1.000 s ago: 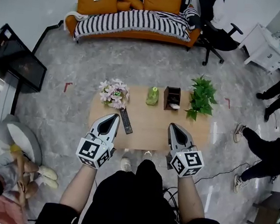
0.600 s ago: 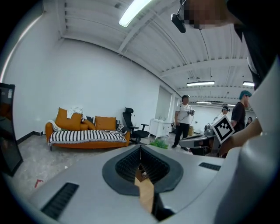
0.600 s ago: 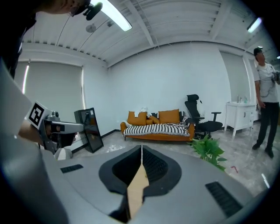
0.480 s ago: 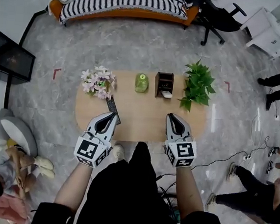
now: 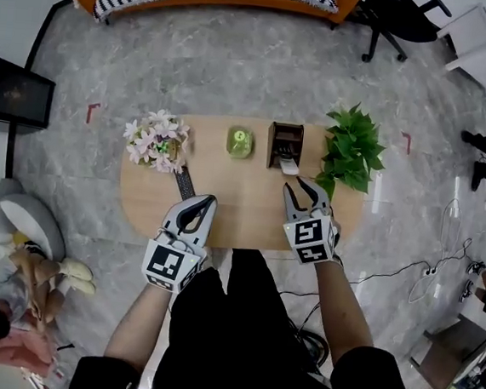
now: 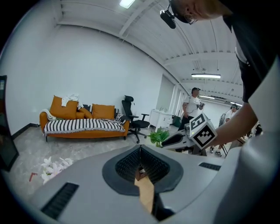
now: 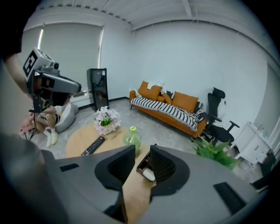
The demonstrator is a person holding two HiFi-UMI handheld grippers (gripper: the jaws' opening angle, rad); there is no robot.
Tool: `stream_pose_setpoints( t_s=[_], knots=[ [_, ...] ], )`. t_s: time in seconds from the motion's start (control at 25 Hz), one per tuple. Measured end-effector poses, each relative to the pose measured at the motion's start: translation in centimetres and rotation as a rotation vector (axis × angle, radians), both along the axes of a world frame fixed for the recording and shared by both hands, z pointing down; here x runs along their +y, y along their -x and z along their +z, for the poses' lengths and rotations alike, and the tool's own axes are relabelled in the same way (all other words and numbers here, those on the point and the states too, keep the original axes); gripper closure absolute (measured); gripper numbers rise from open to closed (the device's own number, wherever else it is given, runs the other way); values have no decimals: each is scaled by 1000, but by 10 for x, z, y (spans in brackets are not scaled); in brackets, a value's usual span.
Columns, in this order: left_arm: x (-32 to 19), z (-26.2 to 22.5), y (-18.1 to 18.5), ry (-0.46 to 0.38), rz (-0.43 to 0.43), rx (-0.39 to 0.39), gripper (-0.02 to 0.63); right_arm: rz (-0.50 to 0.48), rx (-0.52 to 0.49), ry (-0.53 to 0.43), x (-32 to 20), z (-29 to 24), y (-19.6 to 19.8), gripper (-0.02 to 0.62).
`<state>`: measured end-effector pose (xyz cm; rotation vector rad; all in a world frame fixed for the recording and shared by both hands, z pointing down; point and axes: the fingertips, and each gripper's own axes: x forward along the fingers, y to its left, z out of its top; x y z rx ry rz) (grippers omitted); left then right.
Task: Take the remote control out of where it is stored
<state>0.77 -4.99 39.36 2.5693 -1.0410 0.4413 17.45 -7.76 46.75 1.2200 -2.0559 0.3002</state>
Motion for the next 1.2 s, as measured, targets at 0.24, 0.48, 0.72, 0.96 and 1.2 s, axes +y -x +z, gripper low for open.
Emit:
stream_pose_setpoints(
  t_s=[0.24, 0.48, 0.72, 0.96, 1.2],
  knots=[
    [-14, 37, -3, 60, -43, -11, 598, -135, 150, 59, -39, 60, 6, 506],
    [-25, 57, 5, 97, -95, -62, 598, -304, 330, 125, -65, 120, 6, 505],
    [-32, 74, 8, 136, -128, -74, 598, -409, 466, 233, -77, 180, -3, 469],
    [-30, 84, 16, 169, -144, -96, 598, -482, 551, 307, -81, 208, -5, 466],
    [-32, 88, 17, 185, -158, -86, 598, -459, 633, 392, -86, 230, -13, 466]
  ],
)
